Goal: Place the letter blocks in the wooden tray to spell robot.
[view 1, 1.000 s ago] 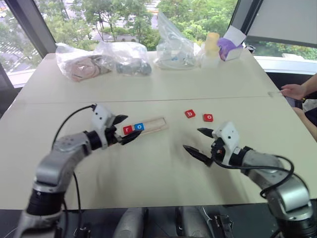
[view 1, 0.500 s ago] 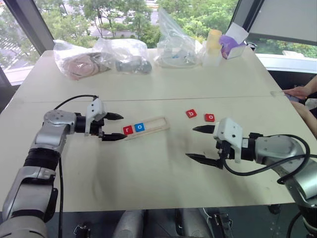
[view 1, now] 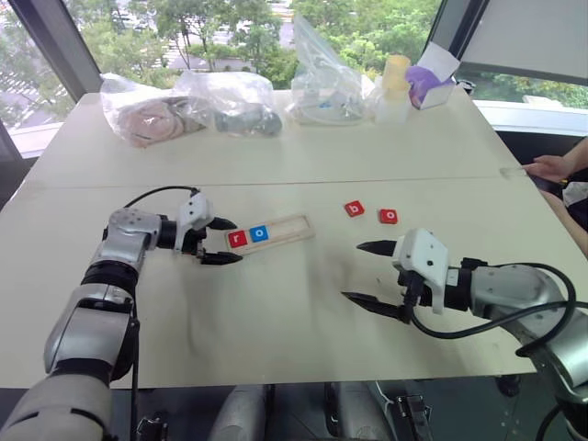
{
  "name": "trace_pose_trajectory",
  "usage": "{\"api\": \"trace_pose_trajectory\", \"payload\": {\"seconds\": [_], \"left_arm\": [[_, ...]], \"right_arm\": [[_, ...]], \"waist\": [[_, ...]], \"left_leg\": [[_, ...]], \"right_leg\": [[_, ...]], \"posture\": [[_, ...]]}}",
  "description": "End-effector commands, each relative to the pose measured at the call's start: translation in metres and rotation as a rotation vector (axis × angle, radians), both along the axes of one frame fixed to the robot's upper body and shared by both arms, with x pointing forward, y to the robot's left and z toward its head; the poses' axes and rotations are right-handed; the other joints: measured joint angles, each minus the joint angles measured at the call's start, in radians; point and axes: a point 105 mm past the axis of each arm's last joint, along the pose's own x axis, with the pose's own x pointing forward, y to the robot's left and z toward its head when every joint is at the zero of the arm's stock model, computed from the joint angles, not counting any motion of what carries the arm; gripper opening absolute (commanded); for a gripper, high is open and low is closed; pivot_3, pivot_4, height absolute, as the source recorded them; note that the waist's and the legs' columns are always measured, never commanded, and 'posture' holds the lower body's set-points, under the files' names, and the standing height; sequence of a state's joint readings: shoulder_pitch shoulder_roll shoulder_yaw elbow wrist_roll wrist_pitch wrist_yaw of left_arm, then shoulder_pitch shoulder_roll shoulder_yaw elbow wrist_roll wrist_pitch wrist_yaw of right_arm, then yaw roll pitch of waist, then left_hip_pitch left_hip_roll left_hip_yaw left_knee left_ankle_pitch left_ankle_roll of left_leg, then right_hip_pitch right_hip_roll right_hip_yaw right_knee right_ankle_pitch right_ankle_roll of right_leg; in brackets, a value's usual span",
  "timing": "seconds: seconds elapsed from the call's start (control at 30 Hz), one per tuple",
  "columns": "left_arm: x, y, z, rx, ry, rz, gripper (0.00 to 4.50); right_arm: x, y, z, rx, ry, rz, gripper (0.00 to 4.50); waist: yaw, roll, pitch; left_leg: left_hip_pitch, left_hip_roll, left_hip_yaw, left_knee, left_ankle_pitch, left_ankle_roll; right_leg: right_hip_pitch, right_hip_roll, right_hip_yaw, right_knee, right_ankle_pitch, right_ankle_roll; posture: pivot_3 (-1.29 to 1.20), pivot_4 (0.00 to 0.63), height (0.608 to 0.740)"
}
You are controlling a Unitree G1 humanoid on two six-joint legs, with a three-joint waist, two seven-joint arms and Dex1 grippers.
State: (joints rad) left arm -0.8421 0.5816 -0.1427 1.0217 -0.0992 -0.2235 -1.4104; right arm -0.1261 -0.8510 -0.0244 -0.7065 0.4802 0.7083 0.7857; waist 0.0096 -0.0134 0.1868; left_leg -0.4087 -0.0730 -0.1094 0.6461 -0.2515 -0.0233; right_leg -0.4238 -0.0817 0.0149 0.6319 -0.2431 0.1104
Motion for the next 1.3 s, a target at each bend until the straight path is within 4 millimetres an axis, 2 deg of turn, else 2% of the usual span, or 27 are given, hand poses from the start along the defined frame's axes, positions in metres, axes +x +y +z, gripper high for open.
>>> {"api": "trace_pose_trajectory", "payload": {"seconds": [0.03, 0.37, 0.47, 0.5, 0.53, 0.8, 0.93, 1.07, 1.3], "left_arm": [[0.003, 0.001, 0.002, 0.022, -0.026, 0.004, 4.5], [0.002, 0.005, -0.021, 0.1, 0.026, 0.055, 4.5], [0.0, 0.005, -0.027, 0.103, 0.064, 0.057, 3.7], [-0.001, 0.005, -0.027, 0.102, 0.072, 0.058, 3.19], [-0.001, 0.004, -0.028, 0.1, 0.076, 0.057, 3.11], [-0.019, -0.014, -0.031, 0.106, 0.069, -0.11, 3.11], [-0.036, -0.035, -0.033, 0.088, 0.052, -0.226, 3.11], [-0.052, -0.053, -0.037, 0.081, 0.038, -0.266, 3.11], [-0.078, -0.071, -0.041, 0.084, 0.036, -0.299, 3.11]], "right_arm": [[-0.002, 0.001, 0.013, 0.007, -0.059, 0.002, 4.44], [0.0, 0.002, 0.014, -0.005, -0.063, 0.006, 4.44], [-0.001, 0.003, 0.013, -0.011, -0.062, 0.012, 4.5], [-0.001, 0.003, 0.013, -0.012, -0.062, 0.013, 4.5], [-0.001, 0.003, 0.013, -0.012, -0.062, 0.013, 4.5], [0.002, 0.0, 0.014, -0.021, -0.07, 0.001, 4.5], [0.003, 0.0, 0.014, -0.025, -0.07, -0.001, 4.5], [0.004, -0.001, 0.012, -0.035, -0.071, -0.003, 4.5], [0.002, 0.001, 0.011, -0.042, -0.062, 0.004, 4.5]], "waist": [[0.001, 0.0, 0.0], [0.002, 0.0, -0.001], [0.001, 0.0, -0.001], [0.001, 0.001, -0.001], [0.001, 0.001, -0.002], [0.001, 0.001, -0.002], [0.003, 0.001, -0.002], [0.005, 0.002, -0.002], [0.003, 0.002, -0.003]], "left_leg": [[0.0, 0.0, 0.0, 0.0, 0.0, 0.0], [0.002, 0.0, 0.0, 0.002, 0.0, 0.0], [0.004, 0.0, 0.0, 0.002, 0.0, 0.0], [0.005, 0.0, 0.0, 0.002, 0.0, 0.0], [0.005, 0.0, 0.0, 0.002, 0.0, 0.0], [0.01, 0.0, 0.0, 0.002, 0.0, 0.001], [0.01, 0.0, 0.0, 0.002, -0.001, 0.002], [0.01, 0.0, 0.0, 0.002, -0.001, 0.002], [0.01, 0.0, 0.0, 0.001, -0.001, 0.002]], "right_leg": [[0.0, 0.0, 0.0, 0.0, 0.0, 0.0], [0.004, 0.0, 0.0, 0.0, 0.002, 0.001], [0.006, 0.0, 0.0, 0.0, 0.002, 0.001], [0.006, 0.001, 0.0, 0.0, 0.002, 0.001], [0.007, 0.001, 0.0, 0.0, 0.002, 0.001], [0.012, 0.0, 0.0, -0.001, 0.002, 0.001], [0.013, -0.001, 0.0, -0.001, 0.002, 0.001], [0.013, -0.002, 0.001, -0.002, 0.002, 0.001], [0.013, -0.002, 0.001, -0.003, 0.002, 0.001]], "posture": [[0.0, 0.15, 0.74], [0.0, 0.15, 0.74], [0.0, 0.15, 0.74], [0.0, 0.15, 0.74], [0.0, 0.15, 0.74], [0.0, 0.15, 0.74], [0.0, 0.15, 0.74], [0.0, 0.15, 0.74], [0.0, 0.15, 0.74]]}}
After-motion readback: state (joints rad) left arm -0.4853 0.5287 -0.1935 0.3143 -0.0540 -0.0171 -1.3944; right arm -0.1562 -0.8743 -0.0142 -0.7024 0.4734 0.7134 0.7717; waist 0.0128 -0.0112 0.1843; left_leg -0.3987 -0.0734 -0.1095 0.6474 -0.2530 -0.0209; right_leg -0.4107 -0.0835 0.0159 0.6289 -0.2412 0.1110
